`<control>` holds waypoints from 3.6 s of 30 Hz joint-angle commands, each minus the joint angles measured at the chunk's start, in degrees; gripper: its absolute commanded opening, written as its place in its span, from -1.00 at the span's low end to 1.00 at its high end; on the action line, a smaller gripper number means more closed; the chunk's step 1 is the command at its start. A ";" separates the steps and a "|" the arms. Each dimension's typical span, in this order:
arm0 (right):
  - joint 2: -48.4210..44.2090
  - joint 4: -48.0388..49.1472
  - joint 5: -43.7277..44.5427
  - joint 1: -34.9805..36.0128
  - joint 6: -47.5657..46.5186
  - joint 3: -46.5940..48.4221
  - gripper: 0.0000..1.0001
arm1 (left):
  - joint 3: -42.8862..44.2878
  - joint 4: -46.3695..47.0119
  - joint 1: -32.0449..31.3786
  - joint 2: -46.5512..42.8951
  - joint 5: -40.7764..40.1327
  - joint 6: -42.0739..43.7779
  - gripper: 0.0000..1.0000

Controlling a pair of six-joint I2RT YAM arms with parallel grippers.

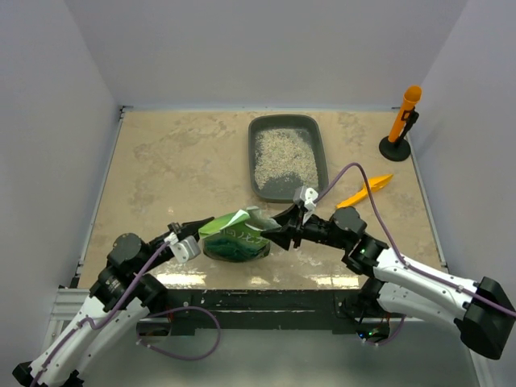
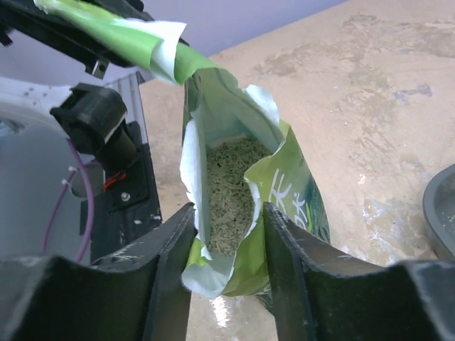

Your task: Fill the litter box with clean litter

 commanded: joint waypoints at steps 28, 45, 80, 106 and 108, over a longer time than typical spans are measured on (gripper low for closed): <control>-8.22 -21.60 4.64 -0.10 16.16 6.47 -1.00 | 19.27 -4.75 0.30 11.55 -13.94 -14.21 -1.00; -19.64 -35.30 10.34 -1.77 20.82 3.48 -1.00 | 22.20 -12.33 0.30 19.99 7.75 -31.26 -0.25; -25.36 -52.46 21.07 -2.38 26.10 13.50 -1.00 | 9.28 19.83 1.97 33.96 28.50 -46.29 0.01; -29.66 -61.68 16.60 -2.30 38.74 11.75 -1.00 | 12.35 9.24 6.53 41.01 30.70 -47.36 -1.00; -31.68 -63.08 15.46 -2.30 39.54 10.78 -1.00 | 11.39 6.14 11.62 40.56 34.29 -47.18 -1.00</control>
